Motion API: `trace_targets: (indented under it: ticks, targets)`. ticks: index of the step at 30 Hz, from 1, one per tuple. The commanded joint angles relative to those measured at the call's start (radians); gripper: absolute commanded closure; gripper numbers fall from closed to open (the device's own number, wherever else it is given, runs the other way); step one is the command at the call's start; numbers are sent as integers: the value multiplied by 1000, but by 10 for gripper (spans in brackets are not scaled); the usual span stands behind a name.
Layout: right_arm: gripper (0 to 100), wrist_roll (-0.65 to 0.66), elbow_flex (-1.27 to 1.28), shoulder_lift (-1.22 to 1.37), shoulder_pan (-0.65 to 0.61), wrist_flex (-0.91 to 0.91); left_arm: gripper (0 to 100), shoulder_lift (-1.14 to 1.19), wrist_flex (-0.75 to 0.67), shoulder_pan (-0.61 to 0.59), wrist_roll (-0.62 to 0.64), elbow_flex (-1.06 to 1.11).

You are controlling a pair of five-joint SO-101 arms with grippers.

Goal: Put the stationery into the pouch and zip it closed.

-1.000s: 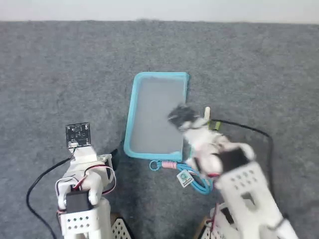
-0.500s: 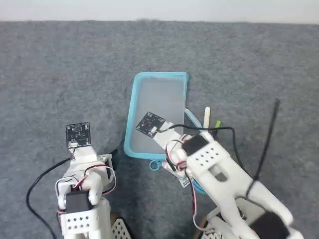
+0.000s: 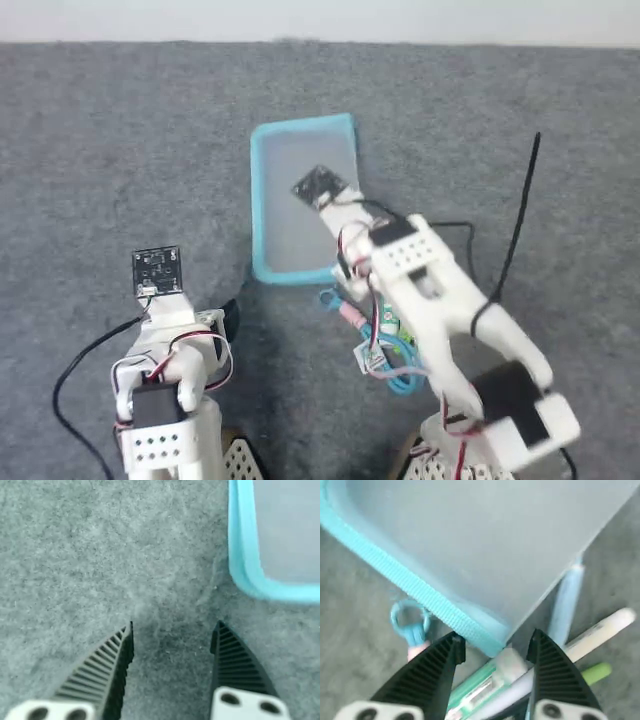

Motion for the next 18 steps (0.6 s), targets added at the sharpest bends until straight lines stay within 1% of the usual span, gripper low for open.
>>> trace_targets:
  ticks: [1,4,8,11,14,16,18]
  targets:
    - [802,-9,-175,67,31,-12,764,-21,3,-5,-12,-12]
    - [801,-18,-239,107,25,53,764,-21,3,-5,-12,-12]
    - [801,-57,-241,28,-10,125,764,-21,3,-5,-12,-12]
    - [801,-60,-189,-56,-22,166,764,-21,3,-5,-12,-12]
    - [803,-61,-100,-114,-65,202,764,-21,3,-5,-12,-12]
    - [804,-61,-29,-136,-108,186,764,-21,3,-5,-12,-12]
    - [804,-61,35,-139,-139,134,764,-21,3,-5,-12,-12]
